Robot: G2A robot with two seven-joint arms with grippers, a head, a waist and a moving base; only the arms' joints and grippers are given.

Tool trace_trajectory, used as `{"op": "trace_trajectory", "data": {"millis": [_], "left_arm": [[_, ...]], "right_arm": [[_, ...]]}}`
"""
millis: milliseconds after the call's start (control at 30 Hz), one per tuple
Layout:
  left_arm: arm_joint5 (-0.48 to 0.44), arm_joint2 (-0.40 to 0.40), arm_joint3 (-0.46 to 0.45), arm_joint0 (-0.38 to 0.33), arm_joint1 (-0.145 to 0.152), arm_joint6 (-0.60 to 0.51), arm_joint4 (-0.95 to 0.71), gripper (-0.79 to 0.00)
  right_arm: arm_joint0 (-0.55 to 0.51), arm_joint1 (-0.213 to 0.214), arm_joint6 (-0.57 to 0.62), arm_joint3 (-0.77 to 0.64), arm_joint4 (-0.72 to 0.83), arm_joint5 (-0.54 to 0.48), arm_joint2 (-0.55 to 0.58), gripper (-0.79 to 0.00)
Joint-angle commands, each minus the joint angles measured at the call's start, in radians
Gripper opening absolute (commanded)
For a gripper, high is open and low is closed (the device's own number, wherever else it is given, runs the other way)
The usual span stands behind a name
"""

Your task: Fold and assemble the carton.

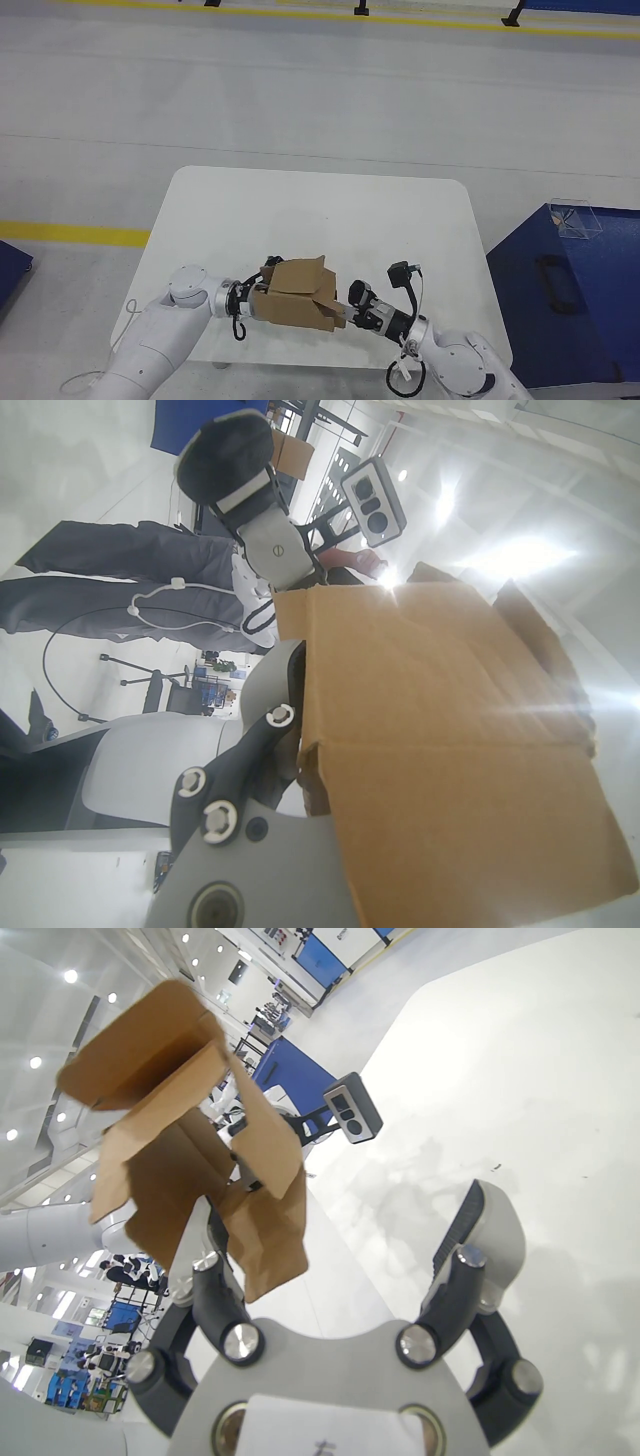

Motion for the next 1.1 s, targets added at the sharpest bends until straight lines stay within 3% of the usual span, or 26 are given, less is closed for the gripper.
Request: {"op": "trace_trajectory", "data": {"millis": [0,367,700,867,967,1067], "left_arm": [[-0.007,0.003,-0.011,0.004,0.001,0.0,0.002,-0.785],[-0.081,0.018,-0.075,0.024,0.011,0.0,0.018,-0.785],[-0.061,0.042,-0.102,0.027,0.015,0.0,0.004,-0.785],[-0.087,0.026,-0.14,0.113,0.004,0.004,-0.178,-0.785],[-0.073,0.029,-0.139,0.118,-0.007,0.0,-0.315,-0.785],[-0.115,0.034,-0.128,0.12,-0.015,0.0,-0.406,-0.785]], "right_arm": [[-0.003,0.0,-0.006,-0.001,0.006,0.015,0.006,0.0],[0.014,-0.01,-0.041,0.02,0.024,0.069,-0.003,0.0],[0.003,-0.006,0.004,0.021,0.126,0.001,0.037,0.0],[-0.035,0.005,0.025,-0.004,0.165,-0.038,0.108,0.0],[-0.063,0.009,0.026,-0.03,0.196,-0.062,0.146,0.0],[-0.09,0.013,0.024,-0.055,0.2,-0.098,0.173,0.0]]}}
